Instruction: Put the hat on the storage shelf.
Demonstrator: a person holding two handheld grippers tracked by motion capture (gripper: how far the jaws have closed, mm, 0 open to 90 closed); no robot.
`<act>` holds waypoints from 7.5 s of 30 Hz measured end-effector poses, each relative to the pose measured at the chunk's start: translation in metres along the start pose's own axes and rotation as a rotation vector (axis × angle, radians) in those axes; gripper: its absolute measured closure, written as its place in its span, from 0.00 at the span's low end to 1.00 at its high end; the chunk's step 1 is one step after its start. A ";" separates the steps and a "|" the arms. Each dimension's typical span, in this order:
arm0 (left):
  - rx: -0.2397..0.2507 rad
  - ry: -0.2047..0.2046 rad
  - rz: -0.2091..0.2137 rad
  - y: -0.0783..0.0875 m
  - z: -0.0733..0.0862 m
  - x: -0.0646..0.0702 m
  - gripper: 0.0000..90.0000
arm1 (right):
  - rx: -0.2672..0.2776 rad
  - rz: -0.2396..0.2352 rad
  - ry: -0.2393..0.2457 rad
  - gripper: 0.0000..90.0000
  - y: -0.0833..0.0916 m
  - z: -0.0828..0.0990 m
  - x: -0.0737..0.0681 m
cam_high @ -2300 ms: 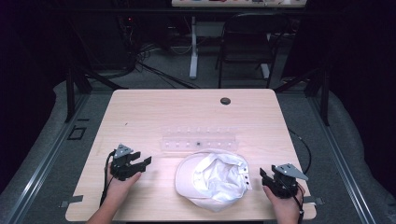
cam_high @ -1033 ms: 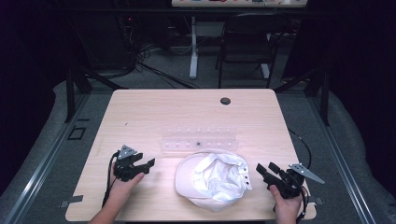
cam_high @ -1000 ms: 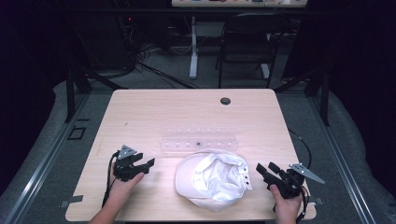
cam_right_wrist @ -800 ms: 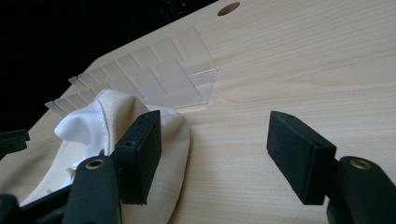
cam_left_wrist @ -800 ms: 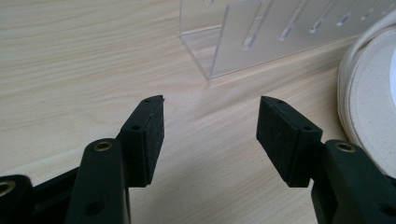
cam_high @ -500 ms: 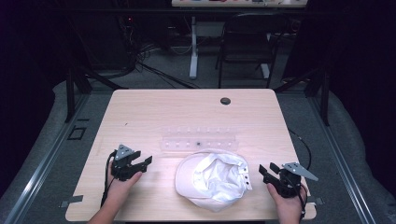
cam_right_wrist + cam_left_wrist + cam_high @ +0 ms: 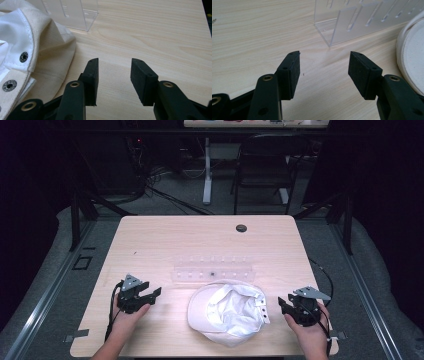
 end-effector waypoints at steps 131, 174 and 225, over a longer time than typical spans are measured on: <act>-0.054 -0.016 0.048 -0.007 0.008 0.012 0.55 | -0.541 -0.619 -0.470 0.90 0.007 -0.076 -0.052; -0.057 -0.022 0.051 -0.007 0.008 0.013 0.55 | -0.264 -0.866 -0.433 0.91 0.042 -0.126 -0.071; 0.047 -0.132 0.208 0.014 -0.018 0.086 0.54 | -0.019 -0.926 -0.455 0.91 0.060 -0.210 -0.088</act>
Point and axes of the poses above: each handheld gripper's, and its own axes: y roughly backward along the jaws, z roughly out of its underside, x roughly to its right, the point moved 5 cm from there along -y, roughly forward along the jaws, and after that the axes turned 6 degrees about -z, right-handed, at the moved point
